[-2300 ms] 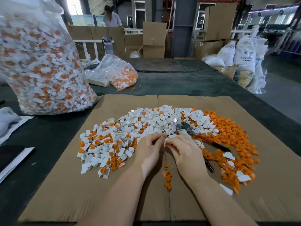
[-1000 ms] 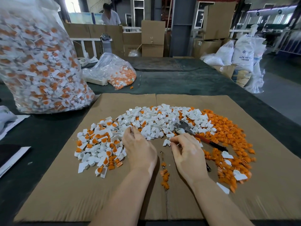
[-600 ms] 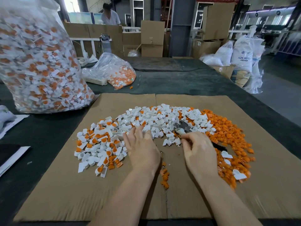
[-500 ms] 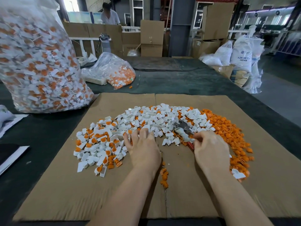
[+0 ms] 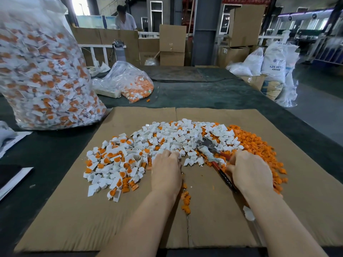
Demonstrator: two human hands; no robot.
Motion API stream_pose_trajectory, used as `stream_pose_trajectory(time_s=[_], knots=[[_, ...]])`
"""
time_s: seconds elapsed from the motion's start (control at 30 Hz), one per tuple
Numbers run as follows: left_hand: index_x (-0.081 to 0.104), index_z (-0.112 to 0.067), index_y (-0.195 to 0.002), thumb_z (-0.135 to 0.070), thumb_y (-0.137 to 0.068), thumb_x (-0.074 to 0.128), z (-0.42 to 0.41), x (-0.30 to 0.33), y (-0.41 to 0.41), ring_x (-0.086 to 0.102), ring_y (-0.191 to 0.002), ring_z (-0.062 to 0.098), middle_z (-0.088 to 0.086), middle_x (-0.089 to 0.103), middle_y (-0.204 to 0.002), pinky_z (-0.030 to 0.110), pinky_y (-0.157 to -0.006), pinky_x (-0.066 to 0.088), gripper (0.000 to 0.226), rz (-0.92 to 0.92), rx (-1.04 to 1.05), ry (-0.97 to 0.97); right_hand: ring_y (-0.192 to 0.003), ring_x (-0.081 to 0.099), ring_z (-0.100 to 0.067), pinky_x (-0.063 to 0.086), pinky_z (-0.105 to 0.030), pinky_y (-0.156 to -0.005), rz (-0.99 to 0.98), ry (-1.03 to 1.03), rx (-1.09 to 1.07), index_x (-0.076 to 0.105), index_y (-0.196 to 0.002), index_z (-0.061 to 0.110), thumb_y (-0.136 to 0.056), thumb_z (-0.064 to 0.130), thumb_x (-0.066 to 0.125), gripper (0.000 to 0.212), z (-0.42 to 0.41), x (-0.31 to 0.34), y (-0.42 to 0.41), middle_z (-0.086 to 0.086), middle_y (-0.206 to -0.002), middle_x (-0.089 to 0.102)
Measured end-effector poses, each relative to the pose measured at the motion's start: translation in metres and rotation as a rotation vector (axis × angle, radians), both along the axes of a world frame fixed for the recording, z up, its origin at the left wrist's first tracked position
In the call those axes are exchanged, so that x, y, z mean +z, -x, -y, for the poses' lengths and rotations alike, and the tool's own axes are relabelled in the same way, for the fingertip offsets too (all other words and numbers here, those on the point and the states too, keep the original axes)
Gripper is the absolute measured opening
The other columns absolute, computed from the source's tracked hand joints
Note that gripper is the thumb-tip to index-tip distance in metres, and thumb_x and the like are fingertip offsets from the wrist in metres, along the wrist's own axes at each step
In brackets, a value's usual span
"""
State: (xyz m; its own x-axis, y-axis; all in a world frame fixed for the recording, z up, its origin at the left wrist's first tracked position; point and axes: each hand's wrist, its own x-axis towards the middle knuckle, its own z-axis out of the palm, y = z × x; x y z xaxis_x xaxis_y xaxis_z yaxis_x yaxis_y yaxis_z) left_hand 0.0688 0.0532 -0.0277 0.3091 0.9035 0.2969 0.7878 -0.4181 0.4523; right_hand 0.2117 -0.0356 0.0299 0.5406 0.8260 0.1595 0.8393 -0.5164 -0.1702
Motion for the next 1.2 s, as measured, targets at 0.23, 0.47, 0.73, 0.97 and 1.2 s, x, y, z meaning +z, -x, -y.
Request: stream_pose_trajectory(time_s=[0.23,0.47,0.73,0.97,1.2], knots=[[0.05,-0.019,-0.132,-0.014,-0.099,0.042,0.001,0.001,-0.001,0.049,-0.108,0.017,0.001,0.05,-0.116,0.028,-0.091,0.045,0.034,0.117,-0.059,0.055,-0.088,0.057,-0.02,0.049,-0.031,-0.075,-0.025,-0.192,0.096,0.057,-0.102,0.012,-0.093,0.013,0.053,0.01,-0.016,-0.016,0.001,-0.005,-0.097,0.063],[0.054,-0.015,-0.13,-0.017,-0.098,0.046,0.002,0.002,0.0,0.046,-0.084,0.005,-0.007,0.035,-0.104,0.008,-0.078,0.034,0.033,0.175,-0.135,0.026,-0.1,0.056,-0.013,0.034,-0.013,-0.086,-0.293,-0.442,0.304,0.064,-0.113,0.01,-0.091,0.006,0.055,0.024,-0.031,-0.029,0.03,-0.004,-0.112,0.059],[0.068,-0.019,-0.11,-0.026,-0.091,0.059,0.002,0.003,0.003,0.053,-0.1,0.01,-0.007,0.059,-0.104,0.015,-0.081,0.036,0.021,0.232,-0.103,0.004,-0.089,0.058,-0.015,0.03,-0.014,-0.071,-0.283,-0.545,0.27,0.07,-0.088,0.01,-0.082,0.003,0.066,0.01,-0.028,-0.048,0.04,0.001,-0.089,0.067],[0.057,-0.022,-0.128,-0.016,-0.093,0.057,0.003,0.002,0.003,0.051,-0.095,0.01,-0.01,0.043,-0.096,0.011,-0.075,0.032,0.036,0.171,-0.167,-0.016,-0.084,0.052,-0.006,0.027,0.005,-0.077,-0.291,-0.568,0.295,0.071,-0.099,0.008,-0.085,0.003,0.064,0.017,-0.026,-0.05,0.039,-0.001,-0.096,0.067],[0.066,-0.017,-0.099,-0.023,-0.089,0.062,0.004,0.004,0.006,0.043,-0.077,-0.001,-0.014,0.048,-0.086,0.001,-0.067,0.033,0.013,0.305,-0.142,-0.006,-0.077,0.056,-0.005,0.039,-0.005,-0.068,-0.448,-0.616,0.284,0.067,-0.089,0.013,-0.085,0.008,0.065,0.007,-0.024,-0.051,0.039,0.005,-0.083,0.064]])
